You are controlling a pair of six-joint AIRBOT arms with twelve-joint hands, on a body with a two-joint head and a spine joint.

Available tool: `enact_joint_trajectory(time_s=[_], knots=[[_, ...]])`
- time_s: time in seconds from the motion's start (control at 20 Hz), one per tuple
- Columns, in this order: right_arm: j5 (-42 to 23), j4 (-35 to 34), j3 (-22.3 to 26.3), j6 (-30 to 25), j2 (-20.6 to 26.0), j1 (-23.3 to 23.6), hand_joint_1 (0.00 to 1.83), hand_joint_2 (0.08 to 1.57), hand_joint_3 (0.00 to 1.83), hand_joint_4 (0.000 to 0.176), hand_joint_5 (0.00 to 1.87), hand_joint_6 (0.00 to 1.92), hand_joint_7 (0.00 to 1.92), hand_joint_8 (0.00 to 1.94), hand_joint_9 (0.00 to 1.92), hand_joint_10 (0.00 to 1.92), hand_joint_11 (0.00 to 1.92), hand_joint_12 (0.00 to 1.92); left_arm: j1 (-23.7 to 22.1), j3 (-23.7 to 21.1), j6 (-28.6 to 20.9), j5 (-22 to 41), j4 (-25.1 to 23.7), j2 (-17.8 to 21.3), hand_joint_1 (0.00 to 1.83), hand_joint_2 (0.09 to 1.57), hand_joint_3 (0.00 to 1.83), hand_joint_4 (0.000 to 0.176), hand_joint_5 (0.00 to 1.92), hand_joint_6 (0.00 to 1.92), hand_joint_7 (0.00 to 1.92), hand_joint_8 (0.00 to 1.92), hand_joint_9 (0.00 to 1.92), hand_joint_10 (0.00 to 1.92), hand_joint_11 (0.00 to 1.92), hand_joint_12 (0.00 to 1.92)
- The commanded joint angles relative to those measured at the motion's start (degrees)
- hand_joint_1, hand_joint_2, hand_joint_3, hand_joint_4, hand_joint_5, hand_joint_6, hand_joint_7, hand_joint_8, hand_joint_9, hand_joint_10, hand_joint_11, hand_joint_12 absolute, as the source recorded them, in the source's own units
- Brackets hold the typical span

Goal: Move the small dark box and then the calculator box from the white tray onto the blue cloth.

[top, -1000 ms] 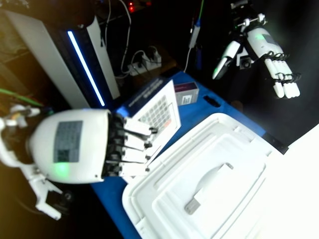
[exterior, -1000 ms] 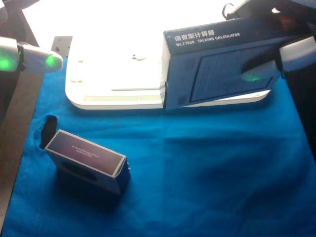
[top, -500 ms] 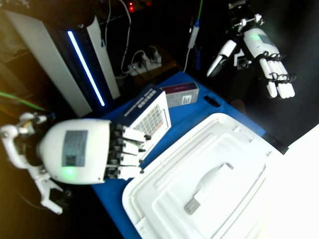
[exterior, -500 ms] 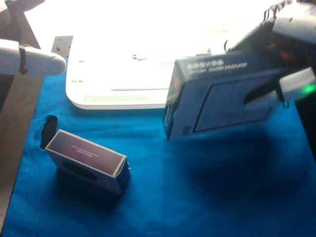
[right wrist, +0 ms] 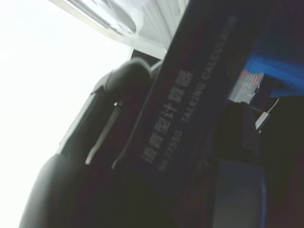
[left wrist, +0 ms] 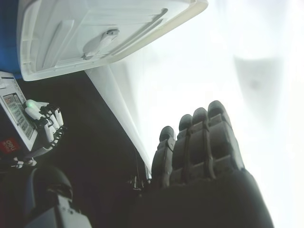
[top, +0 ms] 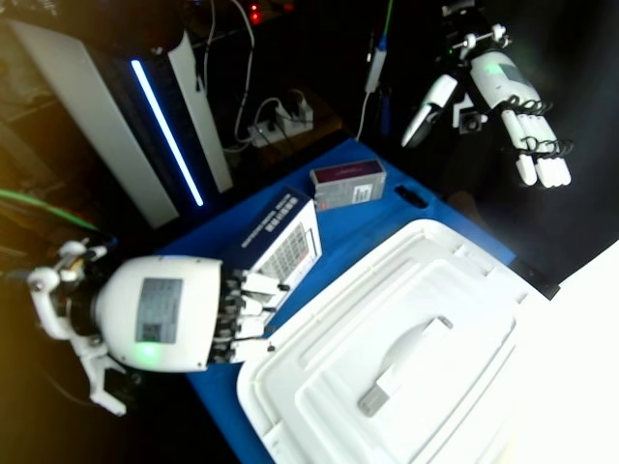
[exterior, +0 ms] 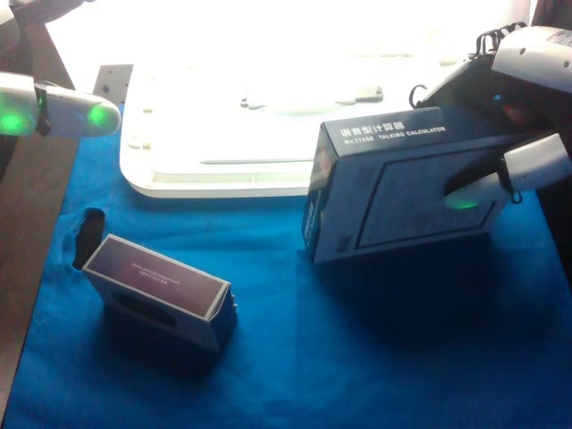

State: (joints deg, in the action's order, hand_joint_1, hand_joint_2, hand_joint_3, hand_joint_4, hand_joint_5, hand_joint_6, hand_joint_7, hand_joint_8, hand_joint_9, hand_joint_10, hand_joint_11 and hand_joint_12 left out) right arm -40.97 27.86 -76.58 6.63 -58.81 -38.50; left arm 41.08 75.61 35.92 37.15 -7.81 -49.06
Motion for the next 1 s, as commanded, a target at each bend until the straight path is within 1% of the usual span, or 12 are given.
enact_joint_trajectory(time_s=[0.0,0.05,0.1,0.2,0.25,0.35,0.45,0.65,0.7,0.75,0.85,0.95], knots=[[-5.77,-2.23,0.38,-0.36,0.56,0.49,1.01,0.96,0.0,0.0,0.93,0.11,1.31,0.01,0.86,1.31,0.67,1.89,-0.25,-0.13,0.39,6.36,1.68,0.22,0.36,0.8,0.01,0.103,0.0,0.0,0.01,0.0,0.0,0.0,0.0,0.0],[-5.79,-1.94,0.78,-0.36,0.87,0.5,0.95,0.94,0.0,0.0,0.89,0.03,1.28,0.0,0.82,1.29,0.62,1.89,-0.24,-0.13,0.39,6.27,1.63,0.22,0.37,0.8,0.01,0.107,0.0,0.0,0.01,0.0,0.0,0.0,0.0,0.0],[-5.82,-1.59,1.16,-0.36,1.1,0.5,0.9,0.88,0.0,0.0,0.81,0.01,1.2,0.0,0.84,1.06,0.61,1.77,-0.23,-0.13,0.39,6.2,1.6,0.22,0.39,0.8,0.01,0.113,0.0,0.0,0.01,0.0,0.0,0.0,0.0,0.0],[-5.95,-1.15,1.61,-0.36,1.28,0.51,0.87,0.84,0.0,0.0,0.71,0.0,1.15,0.0,0.89,0.89,0.66,1.69,-0.19,-0.13,0.39,6.16,1.59,0.2,0.37,0.79,0.0,0.113,0.0,0.0,0.02,0.0,0.0,0.0,0.0,0.0],[-6.11,-0.93,1.87,-0.36,1.36,0.51,0.86,0.83,0.0,0.0,0.69,0.0,1.14,0.0,0.91,0.88,0.7,1.7,-0.19,-0.13,0.39,6.14,1.59,0.18,0.38,0.8,0.01,0.113,0.0,0.0,0.01,0.0,0.0,0.0,0.0,0.0],[-6.48,-0.89,2.07,-0.36,1.62,0.54,0.9,0.8,0.0,0.0,0.64,0.0,1.1,0.0,0.75,0.69,0.45,1.64,-0.18,-0.12,0.4,6.12,1.59,0.13,0.37,0.8,0.0,0.112,0.0,0.0,0.01,0.0,0.0,0.0,0.0,0.0],[-7.0,-0.9,2.3,-0.35,2.01,0.66,0.91,0.8,0.0,0.0,0.55,0.0,1.04,0.0,0.71,0.57,0.36,1.57,-0.15,-0.1,0.41,6.08,1.53,-0.02,0.37,0.81,0.01,0.111,0.0,0.0,0.01,0.0,0.0,0.0,0.0,0.0],[-8.61,-0.93,2.7,-0.35,2.39,0.87,0.91,0.8,0.0,0.0,0.4,0.0,0.95,0.0,0.76,0.49,0.43,1.57,0.01,-0.1,0.44,6.04,1.49,-0.11,0.38,0.79,0.0,0.114,0.0,0.0,0.02,0.0,0.0,0.0,0.0,0.0],[-9.42,-0.94,2.92,-0.35,2.6,1.08,0.9,0.77,0.0,0.0,0.37,0.0,0.96,0.01,0.76,0.48,0.42,1.57,0.06,-0.09,0.44,6.04,1.5,-0.11,0.37,0.79,0.0,0.125,0.0,0.0,0.02,0.0,0.0,0.0,0.0,0.0],[-9.93,-0.96,3.04,-0.35,2.71,1.21,0.92,0.75,0.0,0.0,0.36,0.0,0.95,0.0,0.72,0.44,0.28,1.56,0.09,-0.09,0.44,6.04,1.51,-0.1,0.36,0.78,0.0,0.12,0.0,0.0,0.03,0.01,0.0,0.0,0.0,0.0],[-10.92,-1.39,3.2,-0.35,2.9,1.77,0.88,0.75,0.0,0.0,0.19,0.0,0.83,0.0,0.85,0.33,0.47,1.39,0.1,-0.07,0.44,6.08,1.52,-0.1,0.38,0.79,0.0,0.113,0.0,0.0,0.02,0.0,0.0,0.0,0.0,0.0],[-11.36,-2.54,3.13,0.36,2.9,2.08,0.87,0.73,0.0,0.05,0.01,0.0,0.53,0.0,0.61,0.07,0.35,1.08,0.12,-0.07,0.44,6.09,1.5,-0.16,0.34,0.78,0.0,0.105,0.0,0.0,0.03,0.0,0.01,0.0,0.0,0.0]])
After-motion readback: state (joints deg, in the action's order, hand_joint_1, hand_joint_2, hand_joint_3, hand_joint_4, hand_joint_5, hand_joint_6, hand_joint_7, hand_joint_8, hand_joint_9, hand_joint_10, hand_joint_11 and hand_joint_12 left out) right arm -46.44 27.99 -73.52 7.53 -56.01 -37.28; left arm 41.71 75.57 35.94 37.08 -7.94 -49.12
